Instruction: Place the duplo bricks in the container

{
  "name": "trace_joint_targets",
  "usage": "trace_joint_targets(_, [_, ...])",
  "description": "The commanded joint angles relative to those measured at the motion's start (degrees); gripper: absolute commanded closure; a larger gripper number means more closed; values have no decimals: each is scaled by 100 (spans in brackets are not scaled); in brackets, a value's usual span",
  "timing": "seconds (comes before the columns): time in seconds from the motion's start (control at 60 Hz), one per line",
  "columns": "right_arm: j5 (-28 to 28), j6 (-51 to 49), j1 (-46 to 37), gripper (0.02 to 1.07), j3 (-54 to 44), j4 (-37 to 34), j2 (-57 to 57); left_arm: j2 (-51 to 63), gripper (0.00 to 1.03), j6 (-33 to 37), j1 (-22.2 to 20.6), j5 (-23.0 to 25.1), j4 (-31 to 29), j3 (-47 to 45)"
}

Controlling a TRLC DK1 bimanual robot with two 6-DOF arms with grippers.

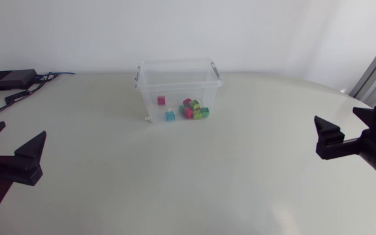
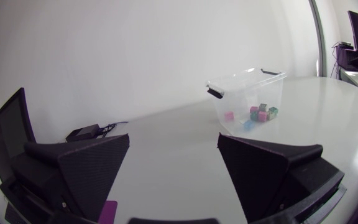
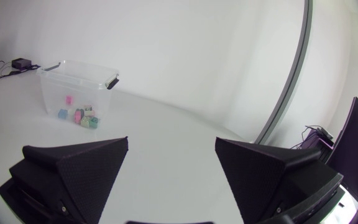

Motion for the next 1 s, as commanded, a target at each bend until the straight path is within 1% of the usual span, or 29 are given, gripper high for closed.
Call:
trace_joint_targets(0.0, [33,96,-41,6,-284,7,-281,-145,4,-77,-5,-80,164,-250])
trace_joint_targets(0.817, [-177,1509,-25,6,-2279,403,-2890,-1236,6,-1789,-894,-799,1408,-1938])
trace_joint_targets(0.983, [-178,1518,-25,6,-2292,405,-2906,-1243,5,-1800,-899,-803,1415,-1949])
